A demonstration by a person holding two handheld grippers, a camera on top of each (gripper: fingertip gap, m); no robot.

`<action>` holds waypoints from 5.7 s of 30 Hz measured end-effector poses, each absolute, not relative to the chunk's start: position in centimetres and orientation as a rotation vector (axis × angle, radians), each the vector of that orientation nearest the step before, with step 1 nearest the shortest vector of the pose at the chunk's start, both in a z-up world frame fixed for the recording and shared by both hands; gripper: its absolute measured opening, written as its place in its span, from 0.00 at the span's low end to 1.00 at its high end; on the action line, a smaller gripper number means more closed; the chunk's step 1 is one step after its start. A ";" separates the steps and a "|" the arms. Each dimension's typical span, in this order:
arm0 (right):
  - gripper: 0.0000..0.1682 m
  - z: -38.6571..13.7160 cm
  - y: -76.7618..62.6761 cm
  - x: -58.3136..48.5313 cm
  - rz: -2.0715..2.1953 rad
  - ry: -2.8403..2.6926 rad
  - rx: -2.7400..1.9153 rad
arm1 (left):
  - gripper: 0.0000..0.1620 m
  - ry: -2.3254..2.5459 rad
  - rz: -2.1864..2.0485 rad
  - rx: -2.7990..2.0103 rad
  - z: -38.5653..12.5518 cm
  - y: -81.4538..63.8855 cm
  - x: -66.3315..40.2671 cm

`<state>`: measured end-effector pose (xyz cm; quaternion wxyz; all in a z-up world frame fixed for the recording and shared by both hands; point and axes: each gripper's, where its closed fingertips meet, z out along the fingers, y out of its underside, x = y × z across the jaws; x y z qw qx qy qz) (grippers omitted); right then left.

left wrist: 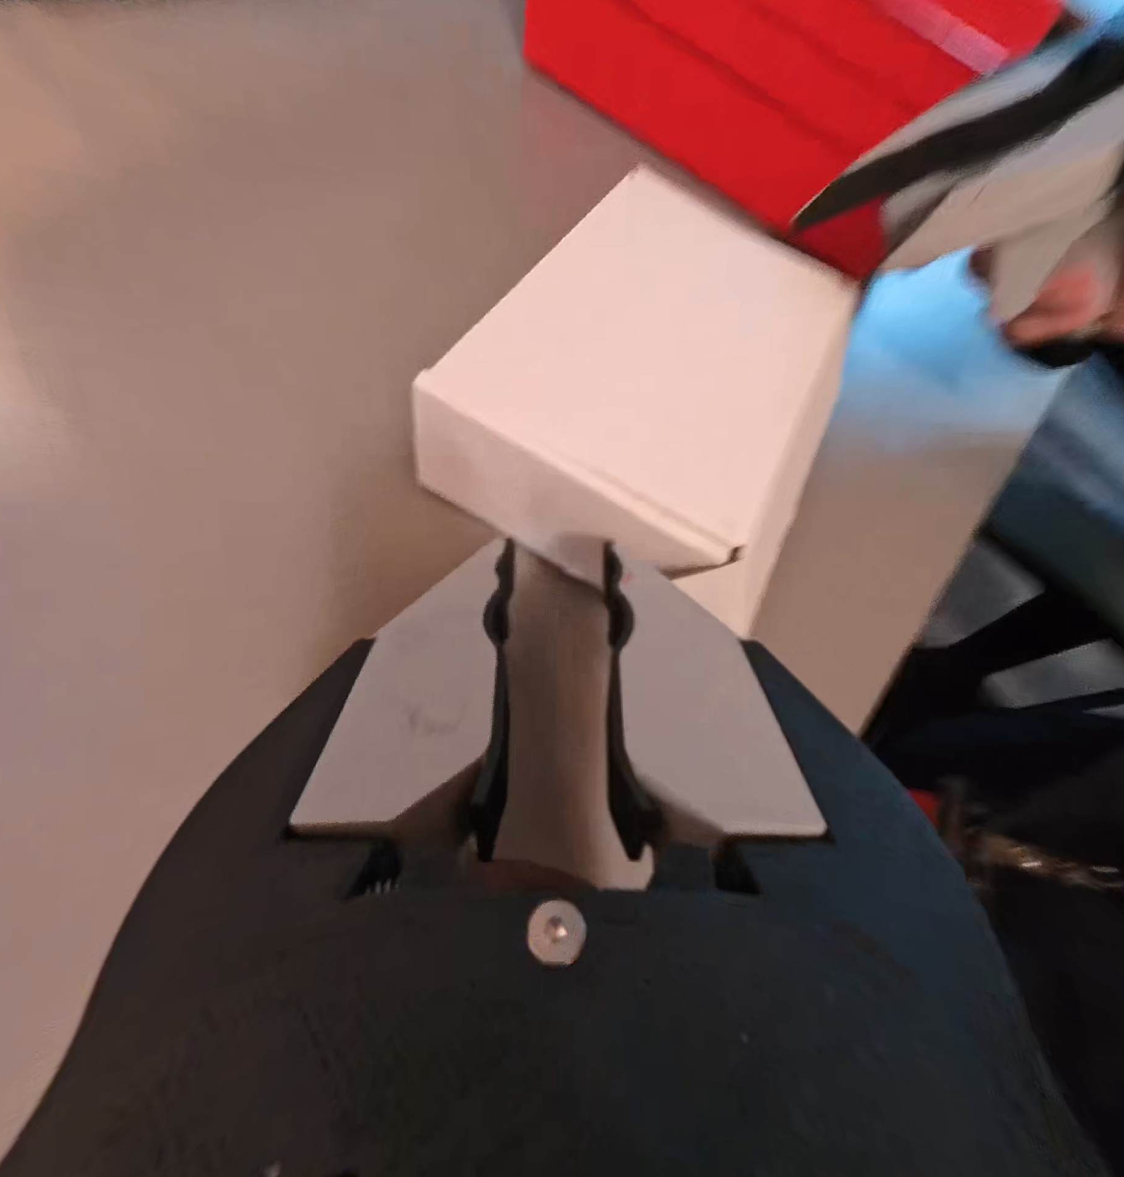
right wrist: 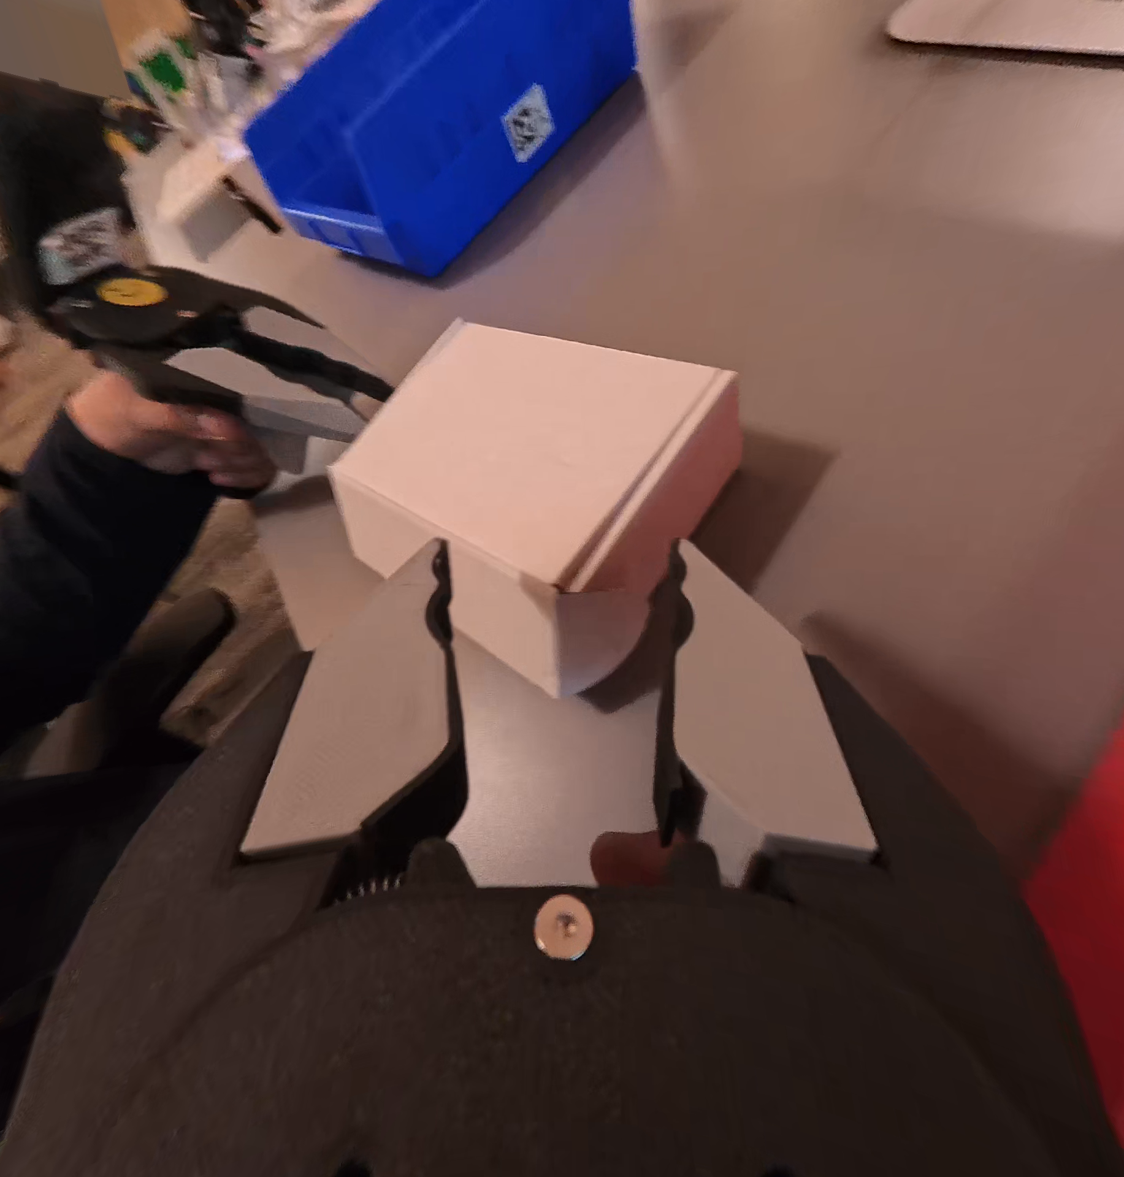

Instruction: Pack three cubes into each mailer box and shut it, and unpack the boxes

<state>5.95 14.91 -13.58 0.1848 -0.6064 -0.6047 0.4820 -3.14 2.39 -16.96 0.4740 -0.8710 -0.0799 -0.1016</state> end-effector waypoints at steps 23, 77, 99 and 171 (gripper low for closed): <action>0.35 -18.2 12.6 5.7 1.144 -1.991 -1.495 | 0.44 -0.051 -0.178 -2.282 -19.8 3.4 0.3; 0.36 -11.5 10.1 3.3 1.492 -2.189 -2.019 | 0.31 -0.233 -0.484 -2.306 -12.0 2.5 -6.6; 0.35 -11.9 11.5 3.4 1.435 -2.142 -1.878 | 0.56 0.486 0.192 -2.364 -7.0 6.0 -6.0; 0.29 -19.1 12.7 6.6 0.816 -2.194 -1.408 | 0.32 0.312 0.721 -2.095 -16.3 2.2 -1.8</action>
